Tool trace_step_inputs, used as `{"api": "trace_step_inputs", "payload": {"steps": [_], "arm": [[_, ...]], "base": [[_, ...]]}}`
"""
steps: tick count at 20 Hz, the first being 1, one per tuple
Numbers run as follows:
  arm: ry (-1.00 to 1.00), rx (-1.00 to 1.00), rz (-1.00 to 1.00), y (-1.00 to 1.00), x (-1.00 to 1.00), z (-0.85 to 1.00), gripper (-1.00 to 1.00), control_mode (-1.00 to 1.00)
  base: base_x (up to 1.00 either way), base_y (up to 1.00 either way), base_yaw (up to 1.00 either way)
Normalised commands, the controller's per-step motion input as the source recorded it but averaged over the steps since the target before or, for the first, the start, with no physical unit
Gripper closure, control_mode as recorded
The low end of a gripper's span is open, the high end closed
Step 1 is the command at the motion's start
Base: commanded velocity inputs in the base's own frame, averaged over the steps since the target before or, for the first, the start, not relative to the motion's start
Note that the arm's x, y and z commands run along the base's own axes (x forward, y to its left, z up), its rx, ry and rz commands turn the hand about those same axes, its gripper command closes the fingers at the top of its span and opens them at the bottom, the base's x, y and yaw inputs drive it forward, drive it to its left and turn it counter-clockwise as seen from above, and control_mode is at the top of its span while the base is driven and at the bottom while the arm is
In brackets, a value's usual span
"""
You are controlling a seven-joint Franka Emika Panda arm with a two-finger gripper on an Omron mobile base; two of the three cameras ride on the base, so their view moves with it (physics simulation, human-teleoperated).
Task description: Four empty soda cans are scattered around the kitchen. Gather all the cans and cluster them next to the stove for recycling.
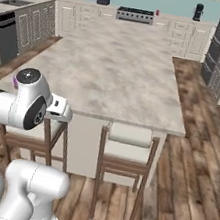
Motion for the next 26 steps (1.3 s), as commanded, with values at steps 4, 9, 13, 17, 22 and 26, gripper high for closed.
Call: {"api": "trace_step_inputs", "payload": {"steps": [4,9,13,17,22,26], "arm": [[0.0,0.0,0.0,0.0,0.0,0.0,-1.0,1.0],[0.0,0.0,0.0,0.0,0.0,0.0,-1.0,1.0],[0.0,0.0,0.0,0.0,0.0,0.0,-1.0,1.0],[0.0,0.0,0.0,0.0,0.0,0.0,-1.0,1.0],[0.0,0.0,0.0,0.0,0.0,0.0,-1.0,1.0],[0.0,0.0,0.0,0.0,0.0,0.0,-1.0,1.0]], "base": [[-0.01,0.87,-0.09],[-0.01,0.9,-0.07],[0.0,0.9,-0.08],[-0.05,0.96,-0.04],[-0.02,0.48,-0.04],[0.71,-0.1,-0.01]]}}
